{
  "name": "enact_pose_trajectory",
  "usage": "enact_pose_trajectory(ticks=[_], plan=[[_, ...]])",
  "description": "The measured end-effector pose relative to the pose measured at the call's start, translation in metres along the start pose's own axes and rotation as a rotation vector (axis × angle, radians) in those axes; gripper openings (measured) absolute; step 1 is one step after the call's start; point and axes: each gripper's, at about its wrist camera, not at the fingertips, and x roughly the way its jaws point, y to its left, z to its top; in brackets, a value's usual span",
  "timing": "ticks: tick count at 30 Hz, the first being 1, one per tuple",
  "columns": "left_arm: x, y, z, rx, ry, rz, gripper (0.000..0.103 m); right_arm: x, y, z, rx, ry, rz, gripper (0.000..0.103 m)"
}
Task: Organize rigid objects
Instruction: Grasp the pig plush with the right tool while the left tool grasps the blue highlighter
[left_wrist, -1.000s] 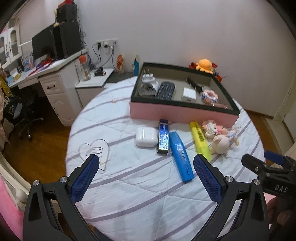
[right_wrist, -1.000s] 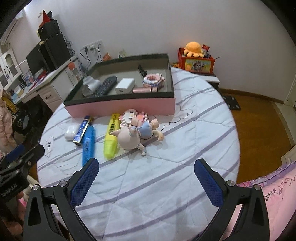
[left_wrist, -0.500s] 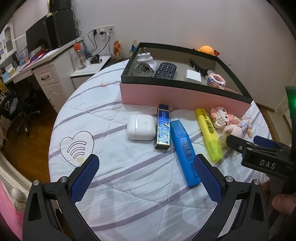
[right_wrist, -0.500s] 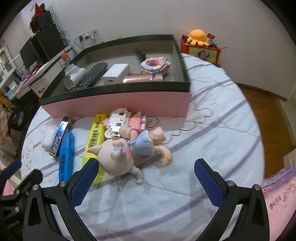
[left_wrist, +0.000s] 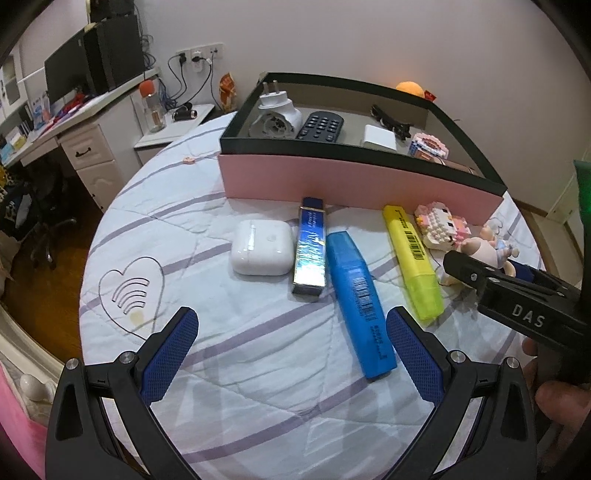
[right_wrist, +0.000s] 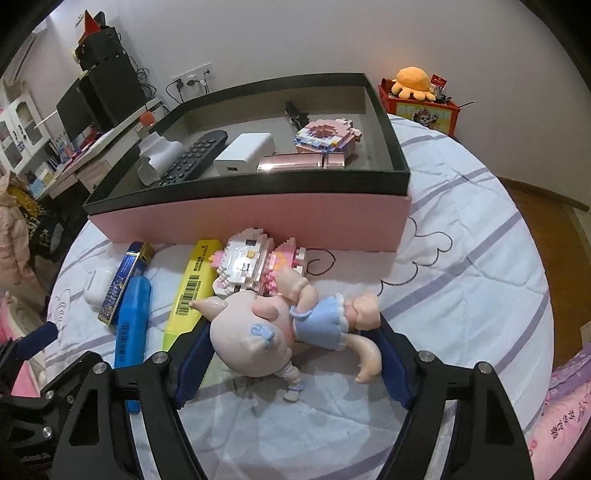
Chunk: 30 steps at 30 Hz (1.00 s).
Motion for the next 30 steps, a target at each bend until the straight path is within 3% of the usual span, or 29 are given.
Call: enact_pose_trajectory(ticks=[6,9,12,14,17,21,30], plan=[[0.014,-0.01,-0.002,-0.019,0.032,-0.02,0.103,-0.012,-0.007,-0.007,0.022,-0.001,0.015,0.079],[0.028,-0.015,-0.005,-0.03,0.06,-0.001,0.102,-0.017,-0.01,-0.009,0.03,-0.003,0.014,0.079],[0.033,-0.02,-0.007,-0.016,0.036,0.04,0.101,-0.021,-0.013,-0.011,0.035,-0.004,0.014,0.079],[0.032,-0.02,-0.006,-0.02,0.02,0.043,0.095,-0.022,-0.014,-0.011,0.038,-0.005,0.014,0.079],[0.028,-0.015,-0.006,-0.03,0.0,0.037,0.077,-0.024,-0.013,-0.011,0.039,-0.01,0.02,0.079],[0.022,-0.004,-0.006,-0.033,-0.013,-0.001,0.041,-0.027,-0.01,-0.011,0.034,-0.017,0.028,0.079],[0.007,0.007,-0.013,-0.03,-0.031,-0.097,0.025,-0.037,-0.003,-0.012,0.026,-0.031,0.034,0.079]])
